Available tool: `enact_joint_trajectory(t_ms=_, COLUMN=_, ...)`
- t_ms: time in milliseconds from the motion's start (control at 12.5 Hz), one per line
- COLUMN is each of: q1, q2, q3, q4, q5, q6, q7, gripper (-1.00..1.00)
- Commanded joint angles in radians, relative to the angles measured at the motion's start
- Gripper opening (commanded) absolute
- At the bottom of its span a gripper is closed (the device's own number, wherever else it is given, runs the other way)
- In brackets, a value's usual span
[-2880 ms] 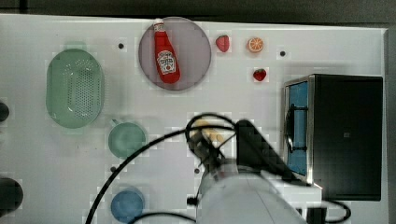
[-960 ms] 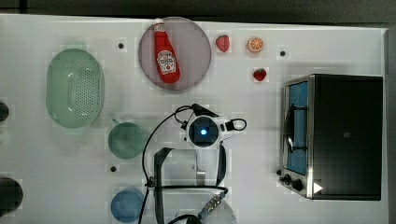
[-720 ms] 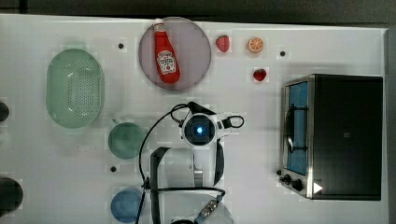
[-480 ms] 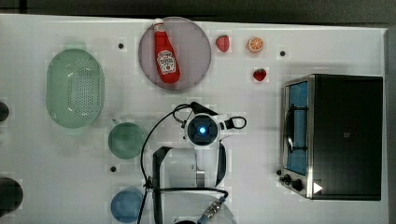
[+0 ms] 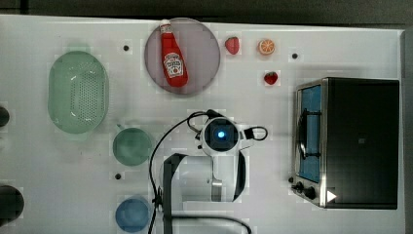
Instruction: Pick Banana and place it in mug.
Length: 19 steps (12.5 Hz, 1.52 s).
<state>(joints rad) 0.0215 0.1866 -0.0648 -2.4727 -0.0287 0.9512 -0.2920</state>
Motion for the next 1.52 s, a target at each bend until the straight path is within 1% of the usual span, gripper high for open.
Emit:
enact_joint_trajectory(t_ms=80, q1=-0.004, q2=-0.249, q3=0.001, q4=0.086, q5=-0.002, q6=-0.217, q7=-0.025, gripper=-0.34)
enact_joint_trajectory(t_ms=240, q1=0.001, q2=-0.344, q3=0.010, q4=0.160, q5=-0.002, q6=-0.425, q7=-0.018, gripper=-0.34)
enact_joint_trajectory(t_ms=400, q1=0.003, q2=-0.396, q3=0.030, q4=0.237, q5=-0.002, q6=-0.592, q7=0.002, gripper=-0.34)
enact_joint_trajectory(t_ms=560, q1=0.011, q2=-0.416, q3=0.069, q4=0.284, q5=-0.002, q6=-0.687, q7=0.052, gripper=-0.34)
enact_joint_trajectory(t_ms=640, q1=0.017, q2=-0.421, q3=0.097, q4=0.289, q5=-0.001, q6=-0.695, q7=0.096, gripper=-0.34)
enact_joint_trajectory(t_ms=880, q1=0.042, q2=-0.424, q3=0.205, q4=0.289, q5=0.031, q6=-0.695, q7=0.260, gripper=-0.34)
enact_joint_trajectory(t_ms=1040, q1=0.055, q2=-0.422, q3=0.288, q4=0.282, q5=0.104, q6=-0.691, q7=0.421, gripper=-0.34)
enact_joint_trajectory(t_ms=1120, q1=0.057, q2=-0.412, q3=0.355, q4=0.263, q5=0.163, q6=-0.669, q7=0.559, gripper=-0.34)
enact_joint_trajectory(t_ms=1280, q1=0.058, q2=-0.378, q3=0.421, q4=0.225, q5=0.169, q6=-0.561, q7=0.661, gripper=-0.34)
enact_joint_trajectory(t_ms=1520, q1=0.058, q2=-0.286, q3=0.476, q4=0.143, q5=0.166, q6=-0.307, q7=0.777, gripper=-0.34)
